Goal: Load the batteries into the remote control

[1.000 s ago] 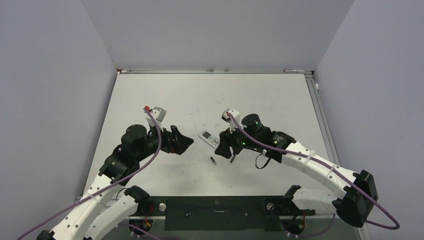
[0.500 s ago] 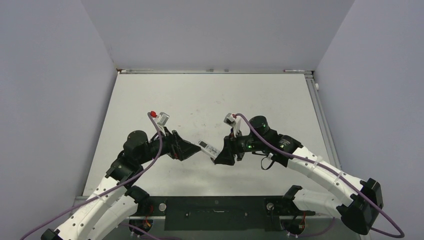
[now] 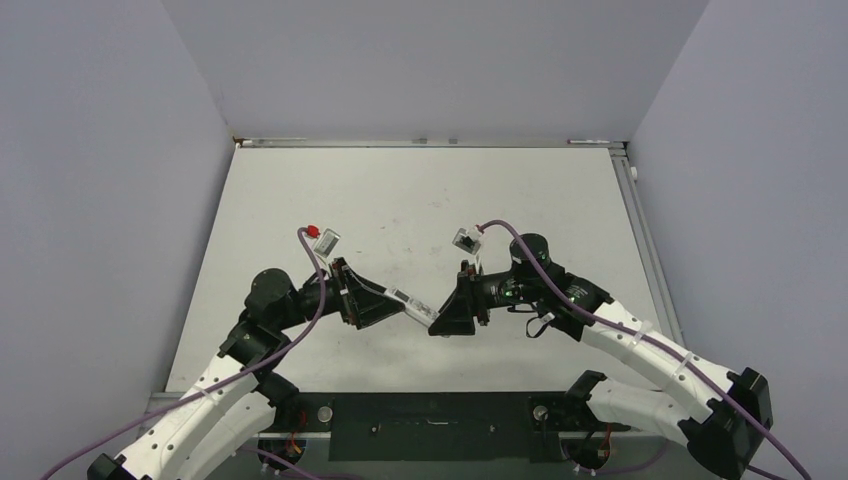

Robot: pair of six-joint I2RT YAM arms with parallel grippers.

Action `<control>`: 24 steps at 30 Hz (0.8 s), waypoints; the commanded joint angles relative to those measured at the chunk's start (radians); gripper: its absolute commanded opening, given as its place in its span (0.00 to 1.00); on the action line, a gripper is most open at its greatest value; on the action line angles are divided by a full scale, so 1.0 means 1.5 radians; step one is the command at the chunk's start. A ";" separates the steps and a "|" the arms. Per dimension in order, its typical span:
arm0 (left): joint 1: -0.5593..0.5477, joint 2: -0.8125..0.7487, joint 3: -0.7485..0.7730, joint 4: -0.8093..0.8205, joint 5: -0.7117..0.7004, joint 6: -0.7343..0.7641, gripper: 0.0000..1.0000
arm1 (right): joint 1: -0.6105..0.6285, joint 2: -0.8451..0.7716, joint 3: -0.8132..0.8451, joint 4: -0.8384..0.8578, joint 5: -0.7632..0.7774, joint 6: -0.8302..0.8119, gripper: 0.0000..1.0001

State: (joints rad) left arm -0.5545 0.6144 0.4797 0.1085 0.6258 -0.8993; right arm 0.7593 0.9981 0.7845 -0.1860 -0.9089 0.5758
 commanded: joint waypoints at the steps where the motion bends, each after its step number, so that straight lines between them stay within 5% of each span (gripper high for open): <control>1: 0.004 -0.007 -0.002 0.095 0.054 -0.030 0.96 | -0.004 -0.002 0.013 0.082 -0.066 0.046 0.09; 16: 0.004 -0.008 -0.026 0.211 0.172 -0.104 1.00 | -0.004 0.030 0.028 0.135 -0.149 0.069 0.08; 24: 0.004 0.003 -0.045 0.264 0.192 -0.130 0.82 | -0.002 0.042 0.038 0.107 -0.141 0.049 0.09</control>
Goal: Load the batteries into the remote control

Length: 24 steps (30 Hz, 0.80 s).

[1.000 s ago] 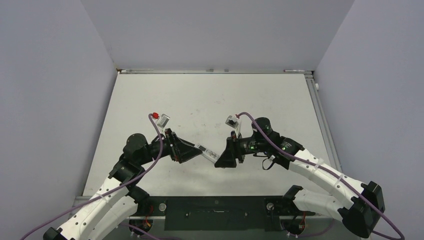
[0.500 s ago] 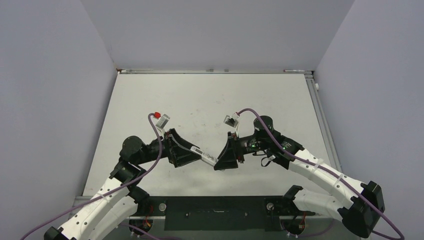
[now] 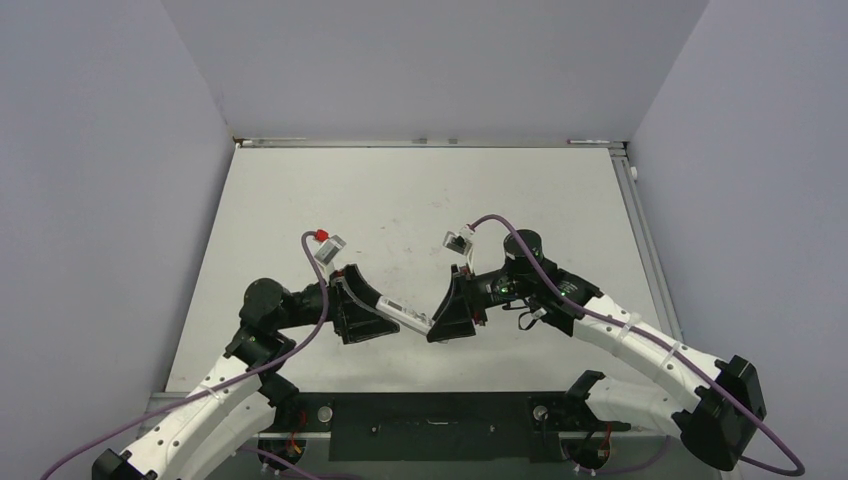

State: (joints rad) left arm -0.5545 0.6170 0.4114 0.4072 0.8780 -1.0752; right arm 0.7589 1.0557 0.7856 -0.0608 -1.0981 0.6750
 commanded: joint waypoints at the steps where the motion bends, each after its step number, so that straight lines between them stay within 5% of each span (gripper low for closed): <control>1: 0.004 0.002 0.001 0.064 0.024 -0.012 0.81 | -0.002 0.005 0.038 0.016 -0.014 -0.021 0.09; 24: 0.004 0.035 0.004 0.039 0.003 -0.001 0.67 | 0.033 0.020 0.053 -0.092 0.065 -0.115 0.09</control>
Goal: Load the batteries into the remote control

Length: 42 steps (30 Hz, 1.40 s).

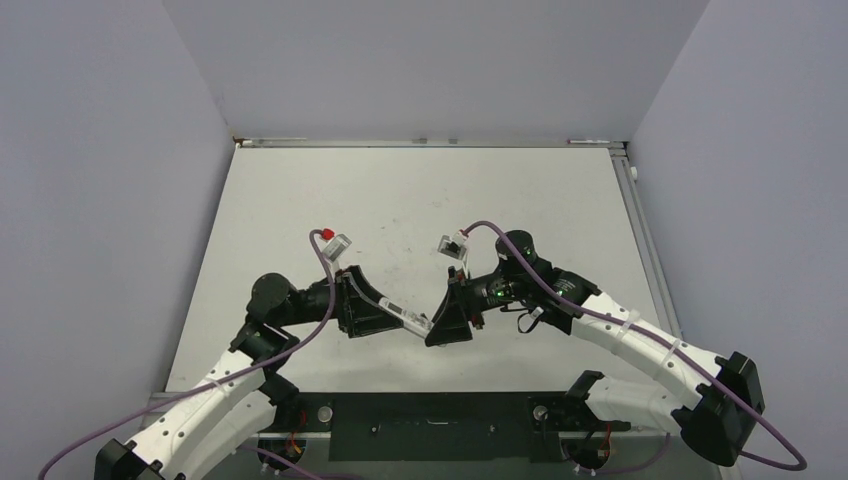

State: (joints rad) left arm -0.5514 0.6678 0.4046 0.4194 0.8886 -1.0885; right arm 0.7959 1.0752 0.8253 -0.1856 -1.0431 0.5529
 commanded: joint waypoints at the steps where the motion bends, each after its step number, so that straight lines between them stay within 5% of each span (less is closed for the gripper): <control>1: 0.002 0.004 0.008 0.030 -0.004 0.008 0.65 | 0.009 0.009 0.027 -0.014 0.030 -0.037 0.08; 8: 0.002 0.014 0.008 0.031 -0.003 0.010 0.36 | 0.010 0.011 0.028 -0.023 0.047 -0.045 0.09; 12: 0.002 0.011 0.008 0.024 -0.020 0.008 0.00 | 0.010 0.013 0.036 -0.050 0.070 -0.062 0.14; 19: 0.002 -0.011 0.016 -0.049 -0.074 0.017 0.00 | 0.010 -0.010 0.049 -0.104 0.148 -0.105 0.48; 25: 0.003 -0.013 0.029 -0.119 -0.108 0.025 0.00 | 0.032 -0.045 0.051 -0.118 0.242 -0.126 0.65; 42: 0.008 -0.013 0.036 -0.250 -0.187 -0.016 0.00 | 0.252 -0.084 0.065 -0.127 0.640 -0.209 0.71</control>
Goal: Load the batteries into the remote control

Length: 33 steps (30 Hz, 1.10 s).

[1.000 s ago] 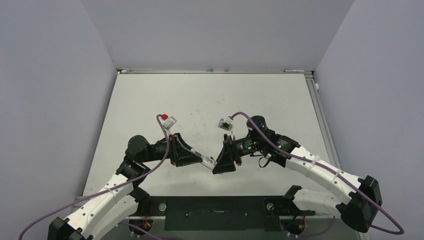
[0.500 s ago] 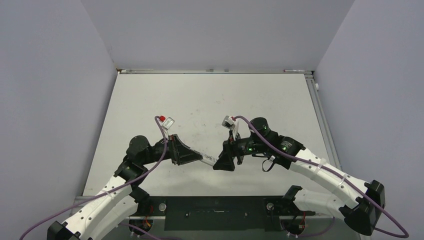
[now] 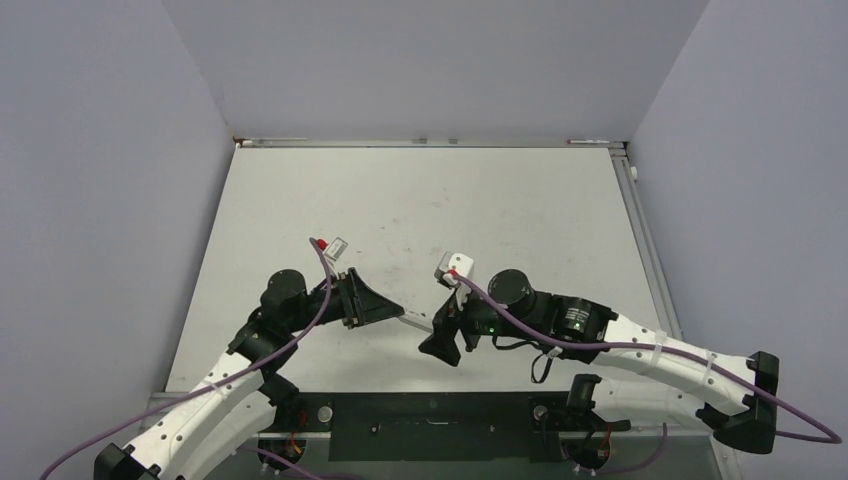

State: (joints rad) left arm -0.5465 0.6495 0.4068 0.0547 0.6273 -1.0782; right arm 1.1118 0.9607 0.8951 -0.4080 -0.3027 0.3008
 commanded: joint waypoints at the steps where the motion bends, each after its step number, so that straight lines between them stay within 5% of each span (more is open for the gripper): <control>1: 0.004 0.000 0.032 -0.007 -0.013 -0.028 0.00 | 0.053 -0.001 0.020 0.015 0.175 -0.052 0.71; 8: 0.004 0.006 0.023 -0.010 0.001 -0.050 0.00 | 0.112 0.047 0.025 0.000 0.307 -0.107 0.70; 17: 0.005 0.007 0.013 -0.012 0.021 -0.059 0.00 | 0.146 0.087 0.022 0.006 0.319 -0.128 0.61; 25: 0.005 0.009 0.002 0.006 0.037 -0.069 0.00 | 0.173 0.118 0.034 -0.008 0.350 -0.136 0.36; 29: 0.004 0.007 -0.005 0.011 0.039 -0.071 0.00 | 0.181 0.121 0.037 -0.010 0.351 -0.137 0.11; 33: 0.005 0.001 -0.012 0.022 0.038 -0.078 0.00 | 0.184 0.126 0.039 -0.015 0.346 -0.134 0.08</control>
State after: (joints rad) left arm -0.5430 0.6678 0.3939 0.0177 0.6651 -1.1946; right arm 1.3804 1.1431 0.9054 -0.4435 0.2054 0.0864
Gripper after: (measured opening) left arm 0.486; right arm 0.259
